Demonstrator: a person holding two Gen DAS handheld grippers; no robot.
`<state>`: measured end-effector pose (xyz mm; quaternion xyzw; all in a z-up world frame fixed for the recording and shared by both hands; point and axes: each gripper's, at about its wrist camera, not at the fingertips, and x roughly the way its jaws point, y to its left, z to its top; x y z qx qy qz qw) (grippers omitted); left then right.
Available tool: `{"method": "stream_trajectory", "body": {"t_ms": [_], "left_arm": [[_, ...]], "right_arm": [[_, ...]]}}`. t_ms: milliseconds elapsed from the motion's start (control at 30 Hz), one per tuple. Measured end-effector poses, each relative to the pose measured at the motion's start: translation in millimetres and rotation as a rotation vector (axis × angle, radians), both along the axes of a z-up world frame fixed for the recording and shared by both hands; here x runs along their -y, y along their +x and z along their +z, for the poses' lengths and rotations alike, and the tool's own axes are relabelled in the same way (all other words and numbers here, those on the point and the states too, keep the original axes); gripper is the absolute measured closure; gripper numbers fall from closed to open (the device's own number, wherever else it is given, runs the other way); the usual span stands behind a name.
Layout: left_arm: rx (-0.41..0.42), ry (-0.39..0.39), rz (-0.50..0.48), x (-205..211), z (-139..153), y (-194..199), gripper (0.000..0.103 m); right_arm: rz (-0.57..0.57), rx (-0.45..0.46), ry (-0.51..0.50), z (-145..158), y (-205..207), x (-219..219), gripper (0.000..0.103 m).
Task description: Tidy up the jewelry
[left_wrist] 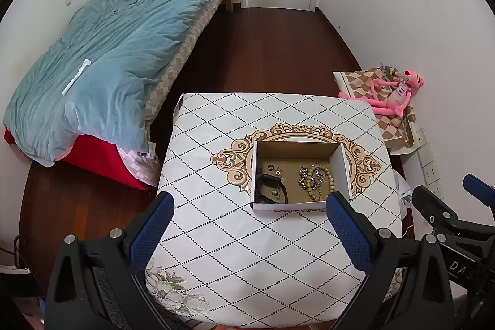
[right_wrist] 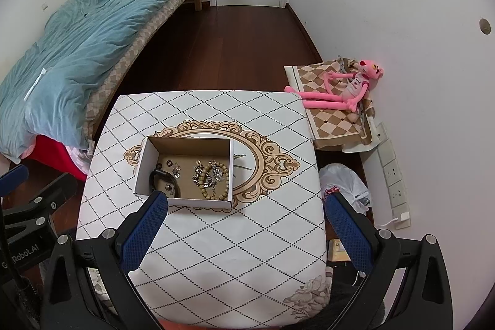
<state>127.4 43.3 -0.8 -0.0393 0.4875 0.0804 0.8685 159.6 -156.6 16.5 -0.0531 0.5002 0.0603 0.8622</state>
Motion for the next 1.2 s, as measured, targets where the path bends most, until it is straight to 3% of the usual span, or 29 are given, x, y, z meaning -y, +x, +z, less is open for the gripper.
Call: {"method": "stream_trajectory", "body": {"t_ms": [1200], "left_arm": [[-0.001, 0.012, 0.003, -2.4, -3.3, -6.5, 0.003]], "right_arm": [[0.002, 0.001, 0.0, 1.3, -2.4, 2.9, 0.0]]}}
